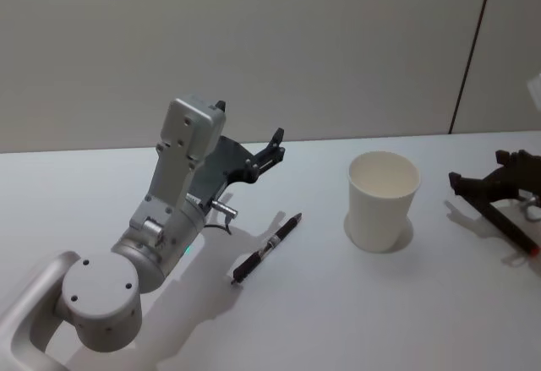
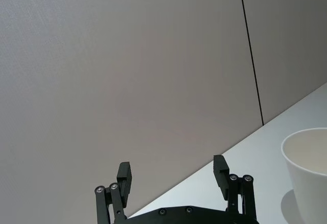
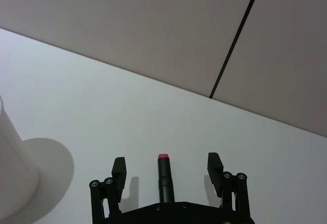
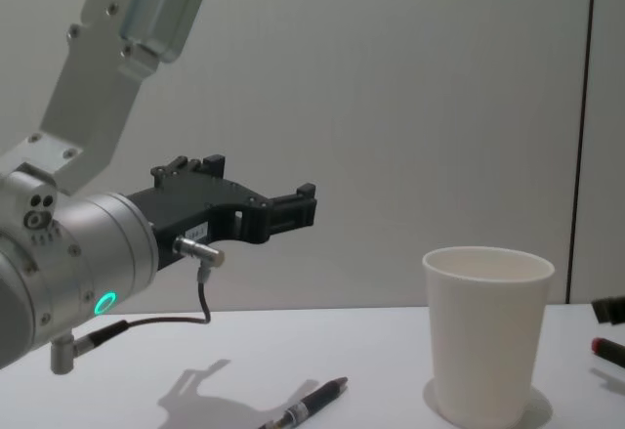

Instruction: Place the pen into the pen holder.

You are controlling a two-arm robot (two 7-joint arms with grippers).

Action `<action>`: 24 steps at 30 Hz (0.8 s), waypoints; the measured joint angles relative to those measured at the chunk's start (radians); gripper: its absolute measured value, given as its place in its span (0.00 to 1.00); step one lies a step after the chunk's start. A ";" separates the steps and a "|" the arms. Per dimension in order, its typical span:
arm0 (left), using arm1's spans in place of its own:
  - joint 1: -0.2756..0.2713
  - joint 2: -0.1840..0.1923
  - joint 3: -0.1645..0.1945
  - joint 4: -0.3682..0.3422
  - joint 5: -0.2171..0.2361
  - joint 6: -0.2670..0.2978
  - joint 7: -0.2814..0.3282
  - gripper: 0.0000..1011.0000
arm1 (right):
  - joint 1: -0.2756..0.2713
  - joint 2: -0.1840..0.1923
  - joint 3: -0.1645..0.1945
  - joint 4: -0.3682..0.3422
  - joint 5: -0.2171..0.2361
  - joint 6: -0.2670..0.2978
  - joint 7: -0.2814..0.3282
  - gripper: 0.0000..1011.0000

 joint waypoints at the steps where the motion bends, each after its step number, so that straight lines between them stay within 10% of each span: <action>1: 0.000 0.000 0.000 0.000 0.000 0.000 0.000 0.99 | -0.001 -0.002 -0.002 0.004 -0.002 -0.003 -0.002 0.99; 24: 0.000 0.000 0.000 0.000 0.000 0.000 0.000 0.99 | 0.014 -0.046 -0.032 0.140 0.009 -0.083 -0.029 0.99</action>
